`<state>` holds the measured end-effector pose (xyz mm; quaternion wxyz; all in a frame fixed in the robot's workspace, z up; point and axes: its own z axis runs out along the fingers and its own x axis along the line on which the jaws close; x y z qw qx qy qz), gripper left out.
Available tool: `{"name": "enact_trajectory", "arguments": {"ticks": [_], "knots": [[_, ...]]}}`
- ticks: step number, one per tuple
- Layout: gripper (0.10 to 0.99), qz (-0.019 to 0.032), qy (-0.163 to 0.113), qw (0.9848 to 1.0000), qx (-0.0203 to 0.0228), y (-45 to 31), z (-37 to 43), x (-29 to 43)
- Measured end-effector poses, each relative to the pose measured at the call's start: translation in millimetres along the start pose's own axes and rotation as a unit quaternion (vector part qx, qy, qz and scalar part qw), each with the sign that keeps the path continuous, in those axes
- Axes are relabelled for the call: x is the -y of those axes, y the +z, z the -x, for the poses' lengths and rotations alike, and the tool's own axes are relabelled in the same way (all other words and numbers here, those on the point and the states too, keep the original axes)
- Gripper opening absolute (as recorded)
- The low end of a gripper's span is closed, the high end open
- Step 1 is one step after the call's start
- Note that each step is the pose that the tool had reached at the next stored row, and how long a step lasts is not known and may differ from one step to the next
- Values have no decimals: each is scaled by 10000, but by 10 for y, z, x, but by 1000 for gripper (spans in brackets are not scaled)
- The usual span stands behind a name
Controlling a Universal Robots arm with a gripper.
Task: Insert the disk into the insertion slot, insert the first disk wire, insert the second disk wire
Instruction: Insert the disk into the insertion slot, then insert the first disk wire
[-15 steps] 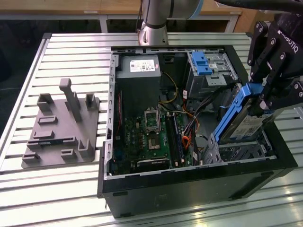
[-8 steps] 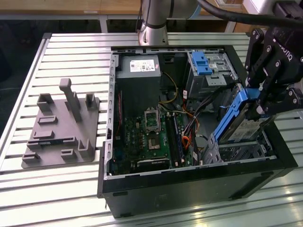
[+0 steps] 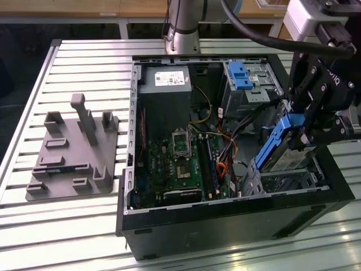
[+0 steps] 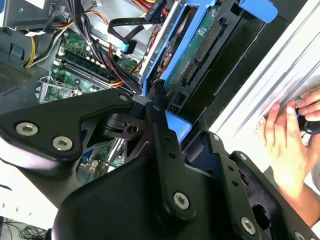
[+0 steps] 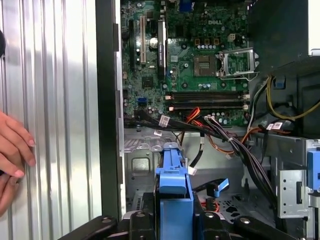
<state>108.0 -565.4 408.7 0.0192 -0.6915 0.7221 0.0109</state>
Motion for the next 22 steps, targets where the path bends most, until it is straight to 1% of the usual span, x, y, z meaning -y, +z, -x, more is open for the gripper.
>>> {"name": "enact_trajectory", "arguments": {"ticks": [2, 4, 6, 7, 22], "knots": [[376, 6, -5, 10000, -5, 24, -1, 0], [494, 9, -8, 10000, -10, 35, -1, 0], [494, 9, -9, 10000, -11, 36, -2, 0], [557, 9, -9, 10000, -11, 36, -2, 0], [557, 9, -12, 10000, -10, 37, -2, 0]]}}
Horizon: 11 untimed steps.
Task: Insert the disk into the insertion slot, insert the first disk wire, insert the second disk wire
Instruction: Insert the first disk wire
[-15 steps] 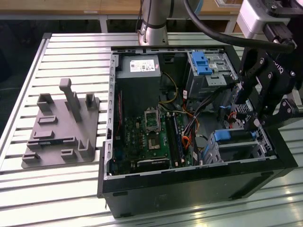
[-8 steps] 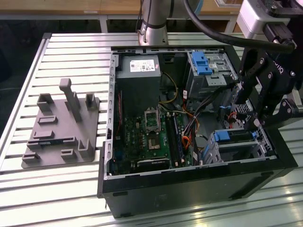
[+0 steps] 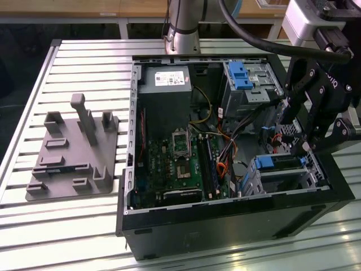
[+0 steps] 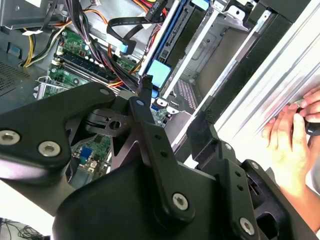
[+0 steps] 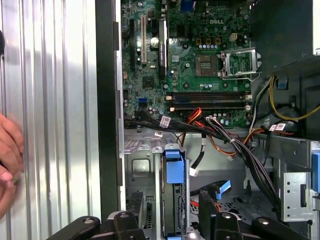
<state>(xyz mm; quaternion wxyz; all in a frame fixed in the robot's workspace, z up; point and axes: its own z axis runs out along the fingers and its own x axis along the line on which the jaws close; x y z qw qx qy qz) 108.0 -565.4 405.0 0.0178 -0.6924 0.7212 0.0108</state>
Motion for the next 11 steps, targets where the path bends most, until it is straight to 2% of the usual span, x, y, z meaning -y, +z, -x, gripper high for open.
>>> {"name": "enact_trajectory", "arguments": {"ticks": [3, 4, 5, 8, 11], "knots": [[557, 0, -1, 10000, -2, 0, 0, 0], [557, 0, -1, 10000, -18, 1, 1, 0], [557, -3, -1, 10000, -72, 0, 4, 0], [557, -14, -4, 9994, -346, 1, 30, -1], [557, -24, -6, 9983, -585, 4, 85, -4]]}}
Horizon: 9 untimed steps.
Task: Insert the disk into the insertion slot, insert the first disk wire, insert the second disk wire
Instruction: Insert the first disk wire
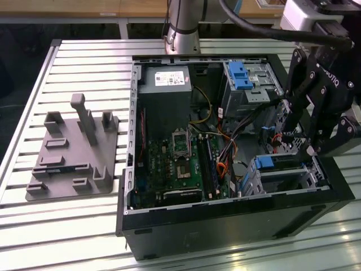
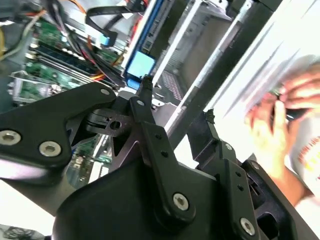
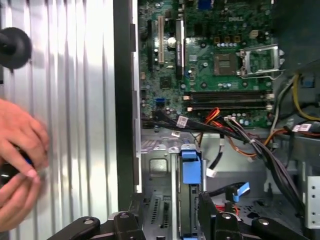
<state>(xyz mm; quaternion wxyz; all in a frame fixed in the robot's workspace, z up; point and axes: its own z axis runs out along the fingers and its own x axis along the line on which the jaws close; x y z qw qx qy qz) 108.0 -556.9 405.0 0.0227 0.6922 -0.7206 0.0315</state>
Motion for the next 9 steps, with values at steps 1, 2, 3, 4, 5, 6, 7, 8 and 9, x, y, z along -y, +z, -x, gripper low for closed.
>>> {"name": "enact_trajectory", "arguments": {"ticks": [1, 2, 3, 4, 5, 6, 7, 8, 9], "knots": [[557, -3, -1, 10000, -68, -1, 35, -2], [557, -4, -1, 9999, -114, -5, 81, -3], [557, -5, -1, 9999, -127, -8, 126, -5], [557, -5, -2, 9999, -134, -11, 171, -6], [557, -6, -2, 9999, -136, -14, 216, -6], [557, -6, -2, 9999, -136, -17, 261, -5], [557, -6, -2, 9999, -136, -20, 306, -2], [557, -6, -2, 9999, -136, -21, 342, 6], [557, -6, -2, 9999, -137, -21, 365, 24]]}}
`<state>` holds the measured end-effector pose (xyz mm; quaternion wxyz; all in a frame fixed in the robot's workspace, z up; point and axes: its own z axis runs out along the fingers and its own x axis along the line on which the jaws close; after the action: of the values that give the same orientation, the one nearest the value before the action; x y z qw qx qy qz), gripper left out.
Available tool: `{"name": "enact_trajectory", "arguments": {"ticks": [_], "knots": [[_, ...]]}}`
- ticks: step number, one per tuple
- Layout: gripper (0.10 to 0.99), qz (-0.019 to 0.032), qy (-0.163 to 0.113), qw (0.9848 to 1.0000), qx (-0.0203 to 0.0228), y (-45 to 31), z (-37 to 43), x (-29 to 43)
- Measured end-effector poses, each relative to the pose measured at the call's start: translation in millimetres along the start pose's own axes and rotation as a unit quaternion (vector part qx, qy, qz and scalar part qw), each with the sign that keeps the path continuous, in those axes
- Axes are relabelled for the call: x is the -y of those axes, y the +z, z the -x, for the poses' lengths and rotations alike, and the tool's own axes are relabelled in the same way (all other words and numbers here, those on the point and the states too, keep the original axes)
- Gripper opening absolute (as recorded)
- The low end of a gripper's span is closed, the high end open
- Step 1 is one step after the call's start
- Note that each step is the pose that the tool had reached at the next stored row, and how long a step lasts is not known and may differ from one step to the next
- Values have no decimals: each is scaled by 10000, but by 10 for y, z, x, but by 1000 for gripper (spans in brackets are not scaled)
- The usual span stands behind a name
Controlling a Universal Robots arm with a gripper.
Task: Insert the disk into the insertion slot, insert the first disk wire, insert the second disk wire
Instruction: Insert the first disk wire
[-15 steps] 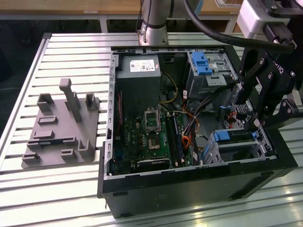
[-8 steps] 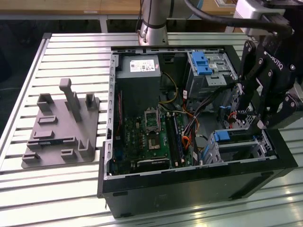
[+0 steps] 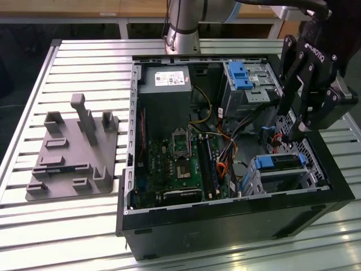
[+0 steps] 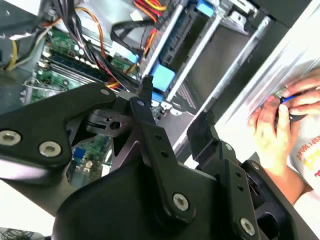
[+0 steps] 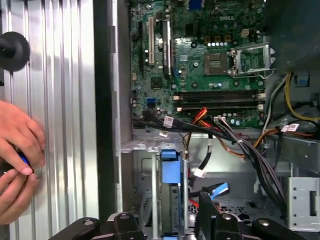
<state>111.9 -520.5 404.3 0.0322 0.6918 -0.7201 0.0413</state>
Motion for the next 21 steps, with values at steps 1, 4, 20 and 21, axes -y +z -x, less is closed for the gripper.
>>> {"name": "enact_trajectory", "arguments": {"ticks": [1, 4, 20, 21], "knots": [[557, 0, 1, 10000, 0, 2, 13, 30], [557, 0, 0, 10000, 0, 9, 25, 154], [557, 118, 111, 9994, -291, 60, 55, 454], [557, 138, 109, 9994, -310, 65, 58, 470]]}}
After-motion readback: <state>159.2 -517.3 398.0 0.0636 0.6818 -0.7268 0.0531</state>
